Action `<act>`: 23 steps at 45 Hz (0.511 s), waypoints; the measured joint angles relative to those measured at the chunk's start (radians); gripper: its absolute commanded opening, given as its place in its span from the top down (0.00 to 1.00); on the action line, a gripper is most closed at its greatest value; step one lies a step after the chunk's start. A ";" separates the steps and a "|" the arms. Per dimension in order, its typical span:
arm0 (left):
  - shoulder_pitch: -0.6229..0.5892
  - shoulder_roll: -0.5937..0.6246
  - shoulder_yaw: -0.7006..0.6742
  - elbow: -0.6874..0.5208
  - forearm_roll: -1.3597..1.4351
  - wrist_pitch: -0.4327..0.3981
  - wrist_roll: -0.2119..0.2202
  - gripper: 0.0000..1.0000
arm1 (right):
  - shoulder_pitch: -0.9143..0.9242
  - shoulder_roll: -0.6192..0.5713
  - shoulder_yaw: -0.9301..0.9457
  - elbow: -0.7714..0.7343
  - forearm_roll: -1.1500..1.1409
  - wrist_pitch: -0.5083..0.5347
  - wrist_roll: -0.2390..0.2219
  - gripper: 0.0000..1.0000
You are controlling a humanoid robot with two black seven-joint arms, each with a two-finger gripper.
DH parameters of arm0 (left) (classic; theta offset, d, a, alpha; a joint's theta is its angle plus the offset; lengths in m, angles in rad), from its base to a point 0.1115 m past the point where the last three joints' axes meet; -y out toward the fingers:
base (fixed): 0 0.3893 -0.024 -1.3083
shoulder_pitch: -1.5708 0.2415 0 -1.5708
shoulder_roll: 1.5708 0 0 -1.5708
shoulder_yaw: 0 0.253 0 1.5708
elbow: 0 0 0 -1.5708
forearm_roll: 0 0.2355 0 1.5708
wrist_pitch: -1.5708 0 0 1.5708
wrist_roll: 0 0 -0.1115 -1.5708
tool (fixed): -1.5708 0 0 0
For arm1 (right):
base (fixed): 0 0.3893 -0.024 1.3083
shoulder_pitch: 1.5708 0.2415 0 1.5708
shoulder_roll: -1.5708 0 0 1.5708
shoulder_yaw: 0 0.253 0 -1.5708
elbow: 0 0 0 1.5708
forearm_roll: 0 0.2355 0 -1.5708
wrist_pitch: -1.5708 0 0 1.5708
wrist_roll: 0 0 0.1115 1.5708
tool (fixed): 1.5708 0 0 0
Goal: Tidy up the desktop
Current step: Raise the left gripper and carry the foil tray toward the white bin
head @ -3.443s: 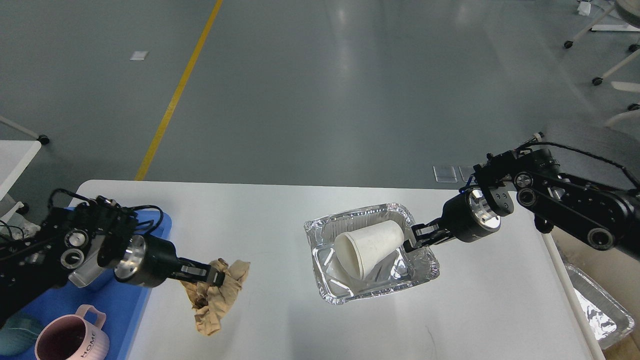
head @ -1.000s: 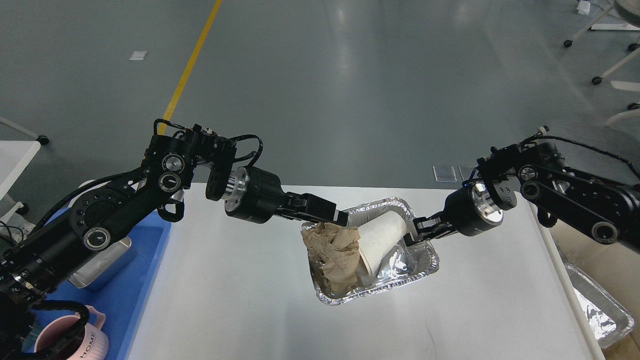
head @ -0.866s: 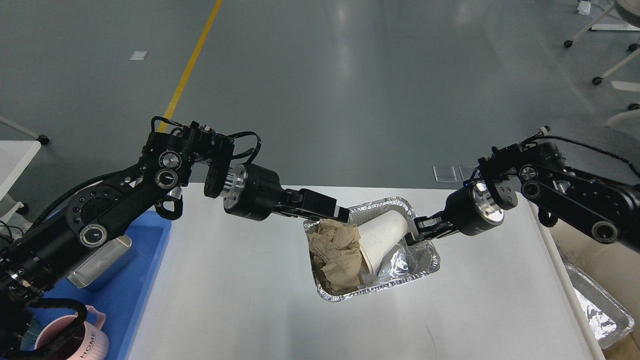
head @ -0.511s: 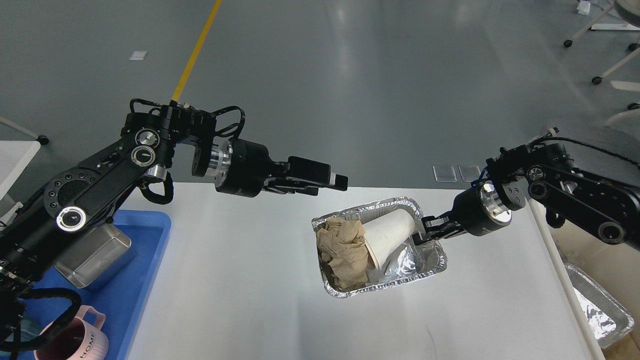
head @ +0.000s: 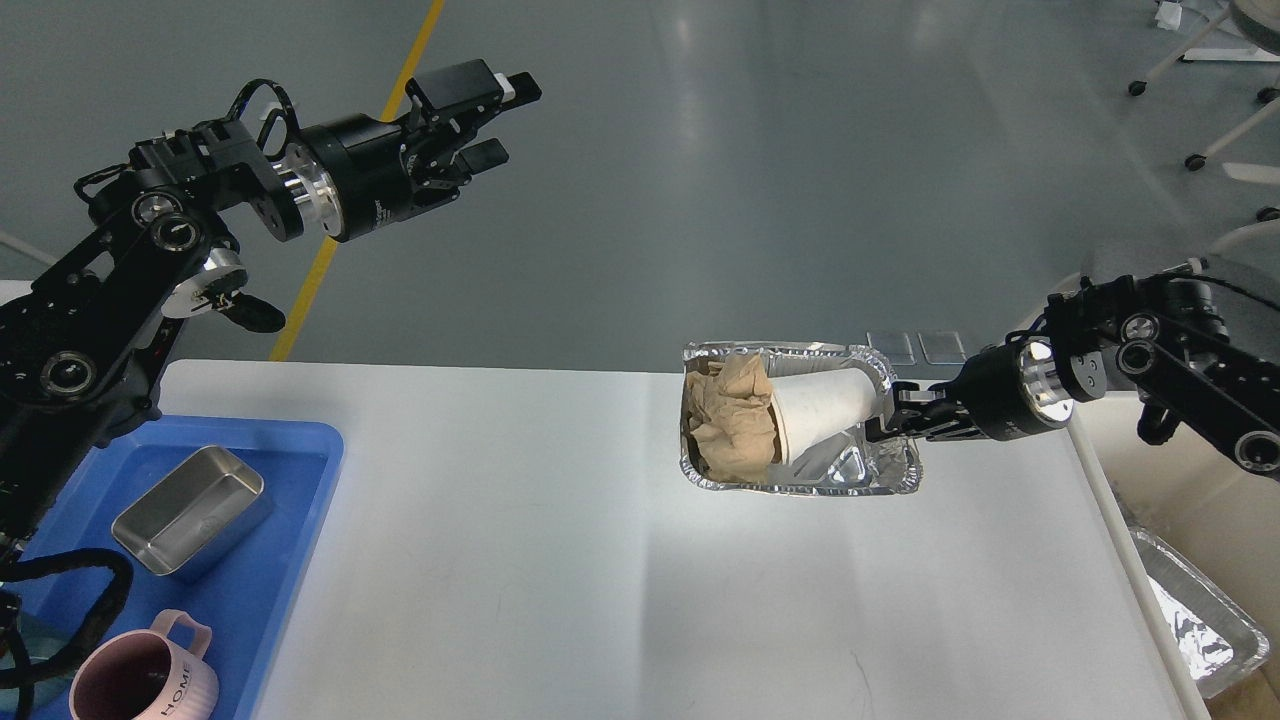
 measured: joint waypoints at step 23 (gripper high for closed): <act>0.139 -0.103 -0.071 0.126 -0.190 0.407 -0.134 0.12 | -0.057 -0.060 0.278 -0.456 0.039 -0.133 -0.008 1.00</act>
